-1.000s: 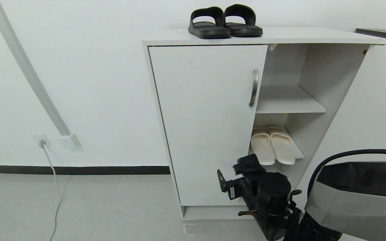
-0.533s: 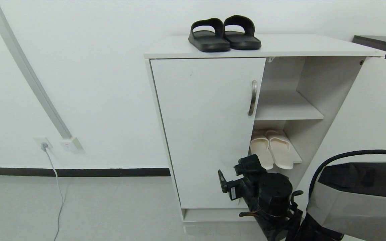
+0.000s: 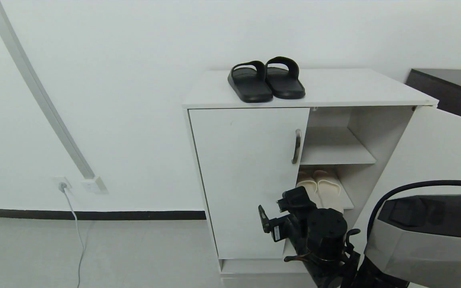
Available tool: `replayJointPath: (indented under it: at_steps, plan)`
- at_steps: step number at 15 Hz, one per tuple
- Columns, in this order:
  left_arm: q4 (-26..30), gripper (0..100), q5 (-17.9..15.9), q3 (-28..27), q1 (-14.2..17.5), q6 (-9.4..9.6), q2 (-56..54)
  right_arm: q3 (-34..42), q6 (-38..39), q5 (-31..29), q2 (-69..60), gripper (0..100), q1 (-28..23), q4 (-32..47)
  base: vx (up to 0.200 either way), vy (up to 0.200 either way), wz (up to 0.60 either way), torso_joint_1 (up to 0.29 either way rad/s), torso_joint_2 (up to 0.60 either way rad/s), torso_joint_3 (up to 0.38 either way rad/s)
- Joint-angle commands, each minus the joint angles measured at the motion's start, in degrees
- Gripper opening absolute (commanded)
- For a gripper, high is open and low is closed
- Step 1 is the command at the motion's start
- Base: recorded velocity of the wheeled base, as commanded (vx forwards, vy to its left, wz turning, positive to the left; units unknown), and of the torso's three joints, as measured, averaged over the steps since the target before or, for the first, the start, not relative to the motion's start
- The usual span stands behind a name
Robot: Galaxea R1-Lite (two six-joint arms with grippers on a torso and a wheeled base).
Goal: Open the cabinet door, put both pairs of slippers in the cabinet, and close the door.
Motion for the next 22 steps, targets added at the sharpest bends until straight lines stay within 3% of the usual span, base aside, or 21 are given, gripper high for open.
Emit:
replayJointPath:
  at_steps: [1, 22]
  plan:
    - [0.00, 0, 0.00, 0.00, 0.00, -0.02, 0.07, 0.00, -0.01, -0.01, 0.02, 100, 0.03, -0.01, 0.000, 0.000, 0.00, 0.134, -0.48, -0.330]
    - [0.00, 0, 0.09, 0.00, 0.00, -0.11, 0.07, 0.36, -0.01, 1.05, -0.16, 100, -0.59, -1.06, 0.000, 0.000, 0.00, 0.212, -0.53, -0.319]
